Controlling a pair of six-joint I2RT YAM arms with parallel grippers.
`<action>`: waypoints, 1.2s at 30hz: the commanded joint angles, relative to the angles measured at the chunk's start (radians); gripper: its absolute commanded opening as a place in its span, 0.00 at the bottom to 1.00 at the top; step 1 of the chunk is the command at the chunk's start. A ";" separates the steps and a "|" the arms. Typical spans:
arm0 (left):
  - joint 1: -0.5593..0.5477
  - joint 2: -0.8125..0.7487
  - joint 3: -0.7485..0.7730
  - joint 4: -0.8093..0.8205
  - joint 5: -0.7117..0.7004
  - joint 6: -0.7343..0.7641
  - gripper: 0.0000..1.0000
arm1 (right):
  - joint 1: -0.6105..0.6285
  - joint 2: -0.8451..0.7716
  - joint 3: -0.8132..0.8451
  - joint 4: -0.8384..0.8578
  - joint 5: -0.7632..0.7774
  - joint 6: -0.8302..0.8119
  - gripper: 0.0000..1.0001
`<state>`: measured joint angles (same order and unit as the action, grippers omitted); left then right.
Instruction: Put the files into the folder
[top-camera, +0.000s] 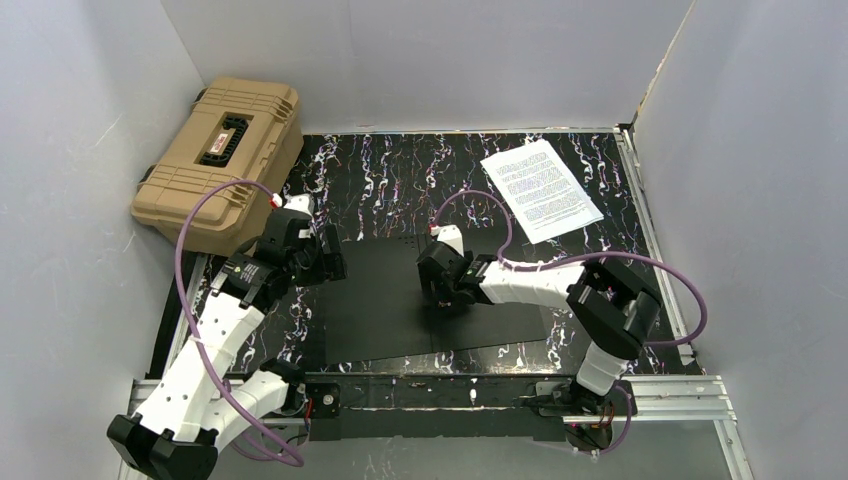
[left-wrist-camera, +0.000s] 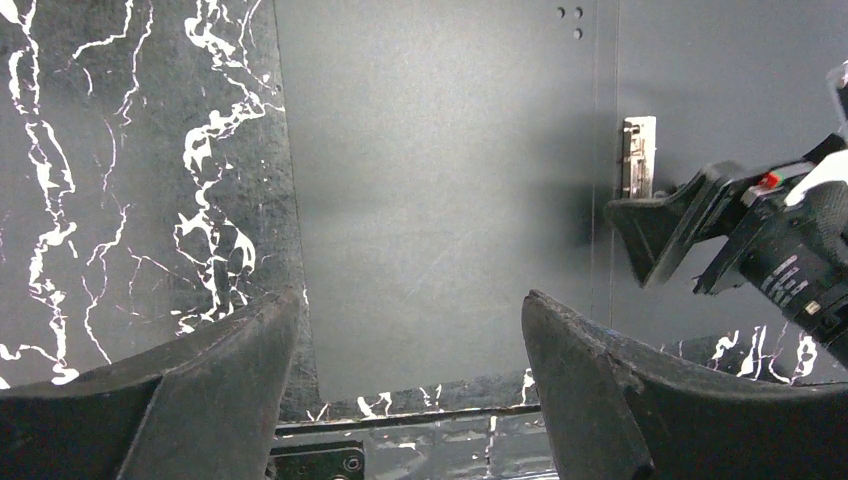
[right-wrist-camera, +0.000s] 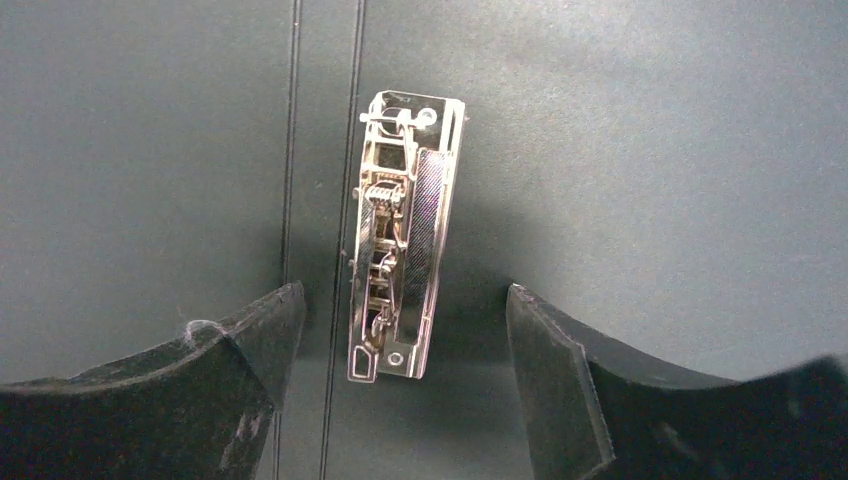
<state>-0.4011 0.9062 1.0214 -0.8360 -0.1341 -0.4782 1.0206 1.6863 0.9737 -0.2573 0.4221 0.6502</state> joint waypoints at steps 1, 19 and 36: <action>0.005 -0.013 -0.044 0.041 0.027 0.019 0.80 | -0.010 0.021 0.041 0.053 0.021 0.047 0.78; 0.005 -0.010 -0.080 0.058 0.040 0.024 0.81 | -0.016 0.116 0.096 0.032 0.105 0.096 0.32; 0.005 -0.010 -0.085 0.051 0.049 0.030 0.81 | -0.017 0.121 0.098 -0.007 0.172 0.196 0.07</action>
<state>-0.4011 0.9054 0.9428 -0.7708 -0.0925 -0.4633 1.0088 1.7866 1.0508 -0.2401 0.5755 0.7994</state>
